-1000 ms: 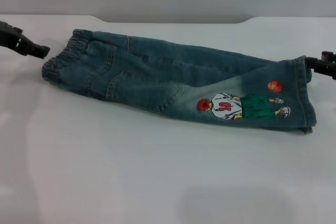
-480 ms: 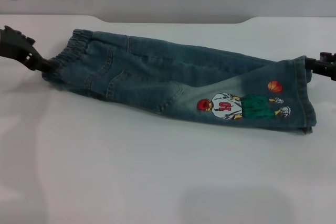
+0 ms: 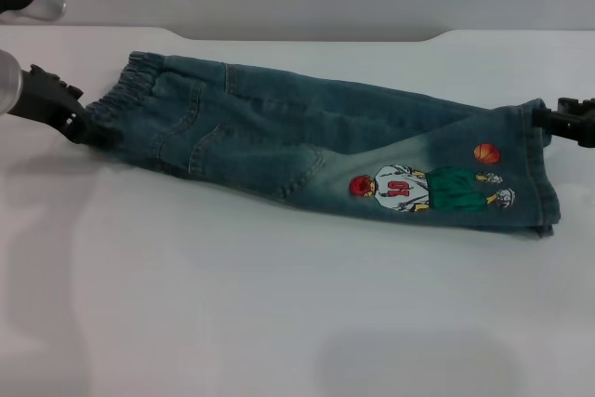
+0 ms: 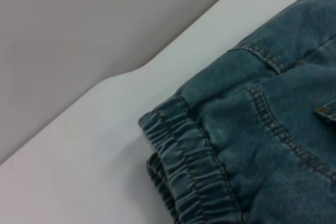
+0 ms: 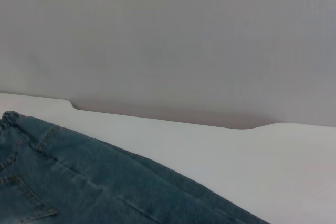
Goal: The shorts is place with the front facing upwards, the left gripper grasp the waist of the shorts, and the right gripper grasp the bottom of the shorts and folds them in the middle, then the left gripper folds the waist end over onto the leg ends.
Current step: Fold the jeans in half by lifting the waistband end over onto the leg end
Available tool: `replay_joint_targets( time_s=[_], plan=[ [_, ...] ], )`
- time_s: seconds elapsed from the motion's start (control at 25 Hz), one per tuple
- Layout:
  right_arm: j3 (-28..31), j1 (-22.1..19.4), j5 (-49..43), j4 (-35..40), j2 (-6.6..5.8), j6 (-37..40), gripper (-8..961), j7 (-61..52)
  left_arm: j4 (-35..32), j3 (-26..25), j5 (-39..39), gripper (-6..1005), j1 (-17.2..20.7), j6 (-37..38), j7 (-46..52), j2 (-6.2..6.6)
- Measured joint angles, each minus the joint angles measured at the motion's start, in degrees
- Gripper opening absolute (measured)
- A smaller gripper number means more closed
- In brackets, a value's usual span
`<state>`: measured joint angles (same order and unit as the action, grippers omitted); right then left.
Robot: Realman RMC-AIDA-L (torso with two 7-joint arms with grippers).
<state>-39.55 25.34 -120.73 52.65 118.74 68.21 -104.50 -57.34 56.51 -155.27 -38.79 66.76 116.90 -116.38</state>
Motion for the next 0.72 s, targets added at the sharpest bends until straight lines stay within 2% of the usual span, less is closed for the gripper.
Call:
replay_joint_targets(
  time_s=[0.36, 0.6, 0.72],
  plan=[
    [0.0, 0.1, 0.0, -0.1, -0.01, 0.1, 488, 0.0, 4.1, 0.0, -0.2, 843, -1.6, -3.9, -0.7, -0.44],
    [0.0, 0.1, 0.0, -0.1, -0.07, 0.1, 488, 0.1, 5.9, -0.8, -0.3, 843, -1.9, -5.2, -0.2, 0.84],
    [0.0, 0.1, 0.0, -0.1, -0.09, -0.1, 487, 0.1, 5.8, -1.3, -0.3, 843, -1.7, -4.8, -0.1, 1.06]
  ],
)
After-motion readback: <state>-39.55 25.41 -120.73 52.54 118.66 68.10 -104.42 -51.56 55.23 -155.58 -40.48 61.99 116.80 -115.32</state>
